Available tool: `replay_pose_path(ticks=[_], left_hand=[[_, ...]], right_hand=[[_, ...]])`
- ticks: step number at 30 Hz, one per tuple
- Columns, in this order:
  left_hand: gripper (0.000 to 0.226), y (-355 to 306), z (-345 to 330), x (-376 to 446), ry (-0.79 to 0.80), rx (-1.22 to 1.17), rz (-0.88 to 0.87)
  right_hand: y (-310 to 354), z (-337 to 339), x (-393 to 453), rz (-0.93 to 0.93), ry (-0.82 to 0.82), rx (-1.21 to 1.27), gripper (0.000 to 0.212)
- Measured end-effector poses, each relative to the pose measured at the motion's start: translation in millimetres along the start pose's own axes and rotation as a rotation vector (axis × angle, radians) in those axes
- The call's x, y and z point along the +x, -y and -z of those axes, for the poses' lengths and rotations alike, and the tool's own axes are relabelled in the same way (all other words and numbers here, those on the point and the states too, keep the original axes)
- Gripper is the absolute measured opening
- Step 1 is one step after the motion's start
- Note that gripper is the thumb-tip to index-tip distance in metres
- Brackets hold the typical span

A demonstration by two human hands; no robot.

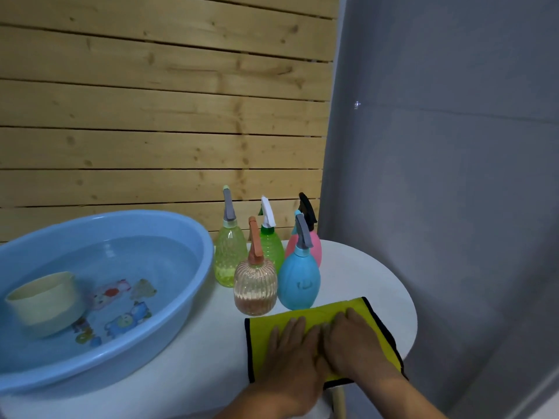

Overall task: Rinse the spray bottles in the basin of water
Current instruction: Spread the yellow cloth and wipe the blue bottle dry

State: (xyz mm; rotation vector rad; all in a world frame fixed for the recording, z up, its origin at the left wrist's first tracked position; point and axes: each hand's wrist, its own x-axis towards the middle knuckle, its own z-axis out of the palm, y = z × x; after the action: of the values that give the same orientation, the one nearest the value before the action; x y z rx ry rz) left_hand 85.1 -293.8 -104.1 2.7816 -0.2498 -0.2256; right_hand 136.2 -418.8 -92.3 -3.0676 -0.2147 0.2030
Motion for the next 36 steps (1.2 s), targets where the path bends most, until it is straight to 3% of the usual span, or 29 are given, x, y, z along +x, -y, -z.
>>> replay_pose_path(ticks=[3, 9, 11, 14, 17, 19, 22, 26, 33, 36], left_hand=[[0.055, 11, 5, 2, -0.050, 0.022, -0.059], [0.050, 1, 16, 6, -0.051, 0.027, -0.113], [0.039, -8, 33, 7, -0.255, -0.081, -0.116], [0.027, -29, 81, 10, -0.681, -0.346, -0.110], [0.050, -39, 134, 27, -0.884, -0.373, 0.011], [0.061, -38, 159, 37, -0.784, -0.371, 0.108], [0.081, -40, 171, 53, -0.555, -0.291, 0.174], [0.061, -42, 165, 67, -0.403, -0.288, 0.126], [0.047, -33, 160, 66, -0.510, -0.298, 0.086], [0.040, -40, 180, 64, -0.537, -0.315, 0.039]], right_hand=[[-9, -6, 16, -0.007, -0.046, 0.133, 0.062], [-39, 8, 73, 0.397, 0.016, 0.132, 0.059], [-39, 9, 81, 0.461, 0.000, 0.118, 0.058], [-24, 3, 73, 0.356, -0.212, 0.036, 0.047], [-4, -6, 59, 0.188, -0.255, 0.034, 0.054], [0, -11, 53, 0.127, -0.116, 0.064, 0.073], [-9, -12, 51, 0.118, -0.055, 0.080, 0.094], [-18, -14, 51, 0.155, -0.012, 0.105, 0.109], [-6, -10, 47, 0.054, -0.134, 0.083, 0.086], [-6, -11, 35, 0.131, -0.262, 0.070, 0.073]])
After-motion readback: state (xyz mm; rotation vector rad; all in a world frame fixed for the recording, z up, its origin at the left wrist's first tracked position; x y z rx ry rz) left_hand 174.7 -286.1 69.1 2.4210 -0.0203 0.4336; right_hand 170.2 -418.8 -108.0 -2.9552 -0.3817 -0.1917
